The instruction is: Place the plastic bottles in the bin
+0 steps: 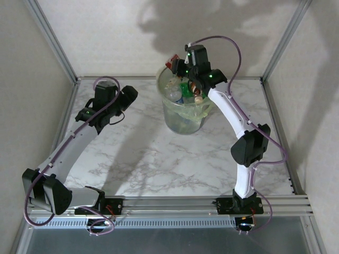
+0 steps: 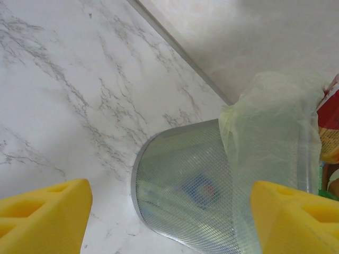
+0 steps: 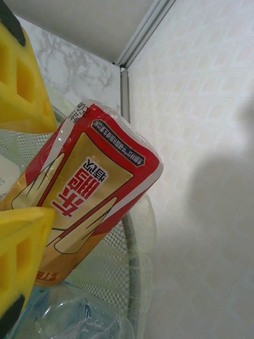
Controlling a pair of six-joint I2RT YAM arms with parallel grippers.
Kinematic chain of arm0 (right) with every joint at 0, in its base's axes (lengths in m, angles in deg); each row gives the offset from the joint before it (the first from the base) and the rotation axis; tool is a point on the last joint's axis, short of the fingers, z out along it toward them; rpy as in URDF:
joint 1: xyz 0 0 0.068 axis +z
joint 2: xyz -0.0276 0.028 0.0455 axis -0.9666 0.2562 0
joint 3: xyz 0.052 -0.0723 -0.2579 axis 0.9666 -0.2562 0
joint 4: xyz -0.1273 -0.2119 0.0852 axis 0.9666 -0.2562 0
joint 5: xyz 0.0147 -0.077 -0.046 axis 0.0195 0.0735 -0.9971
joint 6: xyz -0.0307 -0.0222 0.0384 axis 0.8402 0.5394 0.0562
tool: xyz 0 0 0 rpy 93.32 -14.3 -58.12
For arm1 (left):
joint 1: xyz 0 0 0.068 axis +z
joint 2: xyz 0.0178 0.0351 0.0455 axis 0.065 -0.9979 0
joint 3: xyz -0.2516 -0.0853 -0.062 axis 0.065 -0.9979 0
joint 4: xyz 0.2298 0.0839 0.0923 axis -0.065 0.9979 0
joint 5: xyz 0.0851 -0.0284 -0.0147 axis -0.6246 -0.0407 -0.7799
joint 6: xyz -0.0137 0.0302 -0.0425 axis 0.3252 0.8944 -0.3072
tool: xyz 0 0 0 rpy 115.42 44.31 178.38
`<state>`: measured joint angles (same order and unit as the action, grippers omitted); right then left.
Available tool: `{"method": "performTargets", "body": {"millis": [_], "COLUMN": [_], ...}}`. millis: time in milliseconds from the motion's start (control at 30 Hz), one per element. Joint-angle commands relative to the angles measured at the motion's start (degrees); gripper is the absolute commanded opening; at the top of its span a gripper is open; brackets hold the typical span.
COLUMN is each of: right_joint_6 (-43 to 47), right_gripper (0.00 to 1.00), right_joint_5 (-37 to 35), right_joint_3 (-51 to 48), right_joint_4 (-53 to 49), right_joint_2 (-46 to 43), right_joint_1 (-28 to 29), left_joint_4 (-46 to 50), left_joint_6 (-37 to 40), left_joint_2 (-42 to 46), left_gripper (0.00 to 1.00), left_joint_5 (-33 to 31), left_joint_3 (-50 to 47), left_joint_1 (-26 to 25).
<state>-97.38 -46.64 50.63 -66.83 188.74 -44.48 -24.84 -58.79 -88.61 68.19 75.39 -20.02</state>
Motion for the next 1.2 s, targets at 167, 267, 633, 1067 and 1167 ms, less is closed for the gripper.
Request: {"method": "performTargets", "body": {"millis": [167, 267, 633, 1067, 1167], "right_joint_6": [0.86, 0.86, 0.57, -6.3, -7.4], "right_gripper": [0.57, 0.61, 0.52, 0.5, 0.5], "right_joint_5": [-4.12, -4.31, -11.11, -20.51, -21.22], "right_joint_3": [3.68, 2.98, -22.96, -48.83, -49.73], "right_joint_4": [-2.14, -2.65, 1.94, -2.68, -2.94], "right_joint_2": [-10.03, -12.87, -35.28, -57.01, -57.93], "right_joint_1": [1.14, 1.14, 1.32, 1.27, 1.14], "left_joint_4": [-0.58, -1.04, -6.58, -0.8, 1.42], "left_joint_6": [0.97, 1.99, 0.13, 0.01, 1.1], "left_joint_2": [0.8, -0.03, -25.47, -48.4, -48.81], "left_gripper": [0.79, 0.81, 0.47, 0.37, 0.36], "left_joint_5": [0.21, -0.71, 7.91, 16.39, 16.52], "left_joint_3": [2.29, 4.66, 37.95, 63.98, 63.65], "left_joint_1": [0.47, 0.49, -0.55, -6.62, -7.99]}}
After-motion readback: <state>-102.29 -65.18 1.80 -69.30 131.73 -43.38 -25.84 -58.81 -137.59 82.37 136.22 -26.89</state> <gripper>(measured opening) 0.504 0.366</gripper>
